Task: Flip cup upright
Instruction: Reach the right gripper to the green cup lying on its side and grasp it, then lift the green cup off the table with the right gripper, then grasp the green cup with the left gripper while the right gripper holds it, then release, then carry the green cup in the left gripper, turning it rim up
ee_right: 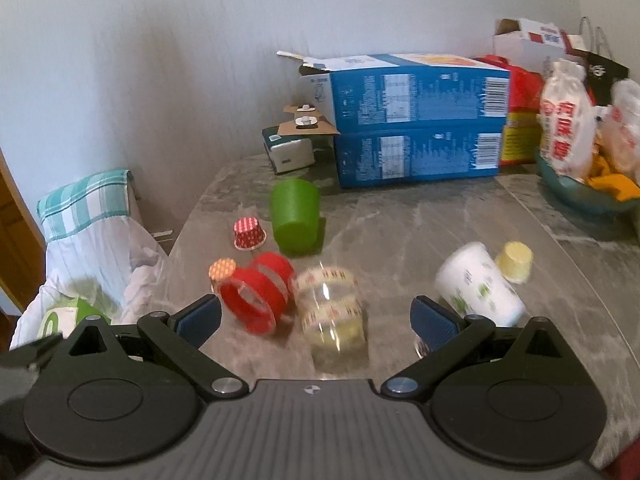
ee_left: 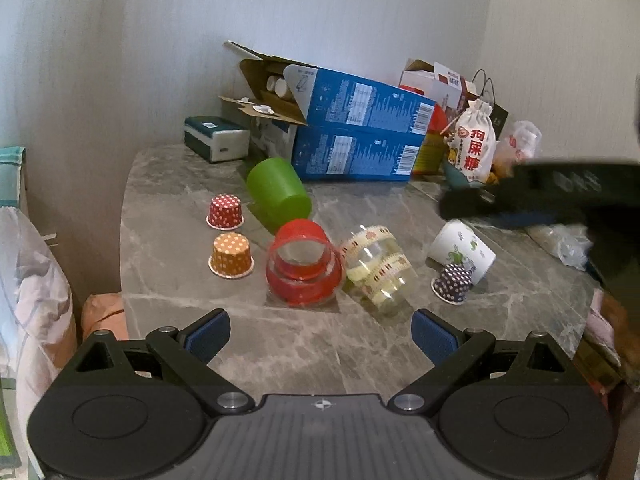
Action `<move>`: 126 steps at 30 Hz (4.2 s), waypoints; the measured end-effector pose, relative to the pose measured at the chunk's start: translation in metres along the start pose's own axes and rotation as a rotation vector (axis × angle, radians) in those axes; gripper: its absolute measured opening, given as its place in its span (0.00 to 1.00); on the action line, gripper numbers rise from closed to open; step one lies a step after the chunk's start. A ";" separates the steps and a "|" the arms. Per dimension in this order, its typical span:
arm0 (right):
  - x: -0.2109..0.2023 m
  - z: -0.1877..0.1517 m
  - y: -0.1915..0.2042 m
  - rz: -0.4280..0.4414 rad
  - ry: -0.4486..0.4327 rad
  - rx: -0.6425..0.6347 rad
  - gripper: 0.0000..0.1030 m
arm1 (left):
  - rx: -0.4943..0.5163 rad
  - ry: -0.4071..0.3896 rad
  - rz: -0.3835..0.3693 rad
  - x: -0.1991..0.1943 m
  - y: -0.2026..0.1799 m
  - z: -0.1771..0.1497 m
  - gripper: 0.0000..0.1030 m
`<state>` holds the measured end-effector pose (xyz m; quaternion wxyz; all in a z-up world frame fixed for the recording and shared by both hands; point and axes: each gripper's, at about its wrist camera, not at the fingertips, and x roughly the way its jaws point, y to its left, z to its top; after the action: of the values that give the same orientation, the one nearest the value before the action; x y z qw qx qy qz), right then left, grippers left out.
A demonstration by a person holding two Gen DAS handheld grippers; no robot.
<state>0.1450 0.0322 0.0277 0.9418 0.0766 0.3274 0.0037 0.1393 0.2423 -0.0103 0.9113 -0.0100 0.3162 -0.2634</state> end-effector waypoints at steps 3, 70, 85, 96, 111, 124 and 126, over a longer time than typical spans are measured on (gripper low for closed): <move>0.032 0.028 0.007 0.003 0.045 -0.011 0.99 | -0.020 0.014 -0.013 0.006 0.007 0.004 0.96; -0.020 -0.105 -0.015 0.004 0.160 0.178 0.63 | -0.177 0.041 -0.051 -0.056 -0.007 -0.038 0.96; -0.022 -0.129 -0.016 0.043 0.113 0.164 0.64 | -0.219 0.228 -0.140 0.004 -0.040 -0.022 0.96; -0.026 -0.135 -0.026 0.119 0.080 0.162 0.79 | -0.281 0.334 -0.125 0.039 -0.066 -0.017 0.96; -0.046 -0.146 -0.046 0.175 0.055 0.139 0.84 | -0.322 0.397 -0.018 0.066 -0.086 -0.024 0.90; -0.058 -0.153 -0.068 0.201 0.031 0.189 0.84 | -0.308 0.358 0.034 0.063 -0.080 -0.028 0.73; -0.059 -0.153 -0.070 0.203 0.025 0.196 0.84 | -0.304 0.352 0.027 0.061 -0.077 -0.028 0.72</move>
<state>0.0009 -0.0182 -0.0646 0.9203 0.2009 0.3286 0.0680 0.1270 0.1509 -0.0529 0.8335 -0.0968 0.5064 -0.1984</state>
